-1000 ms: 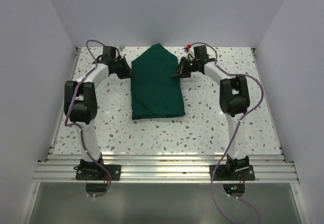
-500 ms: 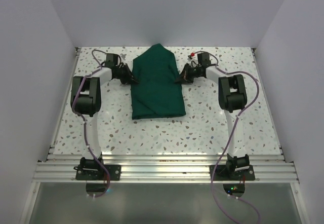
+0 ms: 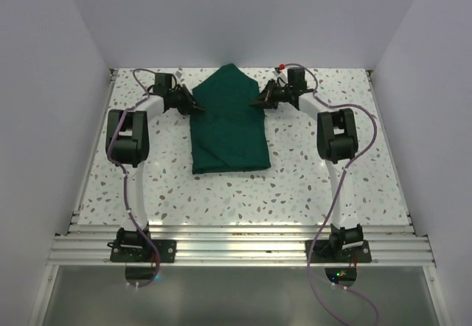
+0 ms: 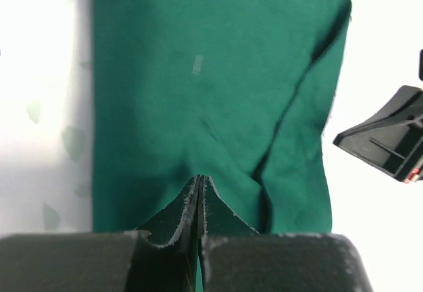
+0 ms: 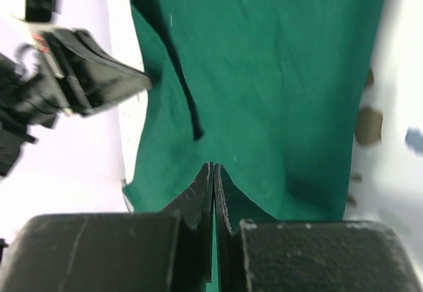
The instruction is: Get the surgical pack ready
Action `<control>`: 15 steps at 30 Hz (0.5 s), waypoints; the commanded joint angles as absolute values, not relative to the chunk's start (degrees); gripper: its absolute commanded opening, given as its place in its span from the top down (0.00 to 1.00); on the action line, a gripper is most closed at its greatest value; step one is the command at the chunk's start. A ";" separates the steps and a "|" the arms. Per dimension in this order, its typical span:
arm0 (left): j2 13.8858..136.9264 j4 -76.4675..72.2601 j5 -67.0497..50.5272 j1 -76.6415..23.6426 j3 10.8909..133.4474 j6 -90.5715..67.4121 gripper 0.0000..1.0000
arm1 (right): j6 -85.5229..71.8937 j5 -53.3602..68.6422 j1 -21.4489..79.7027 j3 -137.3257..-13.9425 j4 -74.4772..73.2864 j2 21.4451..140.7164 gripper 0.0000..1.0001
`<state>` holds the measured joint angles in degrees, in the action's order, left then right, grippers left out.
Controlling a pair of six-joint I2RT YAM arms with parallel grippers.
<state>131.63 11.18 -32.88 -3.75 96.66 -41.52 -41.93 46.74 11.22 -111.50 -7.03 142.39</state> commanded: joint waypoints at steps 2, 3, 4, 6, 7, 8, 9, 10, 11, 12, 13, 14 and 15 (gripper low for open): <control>135.52 6.16 -33.93 -2.29 97.21 -45.26 0.97 | -47.90 47.81 11.51 -112.94 -0.18 145.89 1.00; 135.96 5.72 -33.93 -2.02 97.21 -45.52 0.97 | -48.42 47.64 11.51 -113.11 0.17 147.38 1.00; 136.40 5.10 -34.27 -1.50 97.21 -46.05 0.97 | -49.12 47.46 11.43 -113.64 1.39 148.09 1.00; 137.72 2.91 -34.89 -1.06 97.21 -47.72 0.97 | -50.18 46.76 11.43 -114.51 3.33 149.84 1.00; 137.99 1.86 -35.50 -0.62 97.12 -48.33 0.97 | -50.79 46.32 11.51 -115.04 3.69 150.46 1.00; 138.60 0.98 -35.59 -0.35 97.38 -49.38 0.97 | -50.97 45.62 11.51 -115.83 3.69 151.08 1.00; 138.86 0.18 -35.60 -0.26 97.64 -49.83 0.97 | -51.15 45.27 11.51 -117.41 3.87 152.22 1.00; 139.13 -1.48 -35.77 -0.09 97.99 -50.36 0.97 | -51.41 44.74 11.51 -118.38 3.95 152.66 1.00; 139.83 -2.63 -35.95 -0.09 98.78 -51.49 0.96 | -51.42 44.21 11.43 -119.43 3.78 153.10 1.00; 140.18 -3.16 -36.12 -0.09 99.31 -52.11 0.96 | -51.50 43.16 11.43 -120.57 3.34 153.89 1.00; 141.14 -3.60 -36.38 -0.09 100.62 -53.16 0.96 | -51.94 42.63 11.25 -123.11 3.08 155.11 1.00; 141.67 -3.78 -36.47 -0.09 101.42 -53.70 0.96 | -52.12 42.19 11.25 -124.61 2.12 156.00 1.00; 142.29 -3.95 -36.47 -0.09 102.30 -54.14 0.95 | -52.38 40.45 11.34 -127.50 1.41 156.79 1.00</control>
<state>139.46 0.10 -37.52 -0.75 98.96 -51.57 -51.20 45.23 11.25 -121.40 1.30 154.54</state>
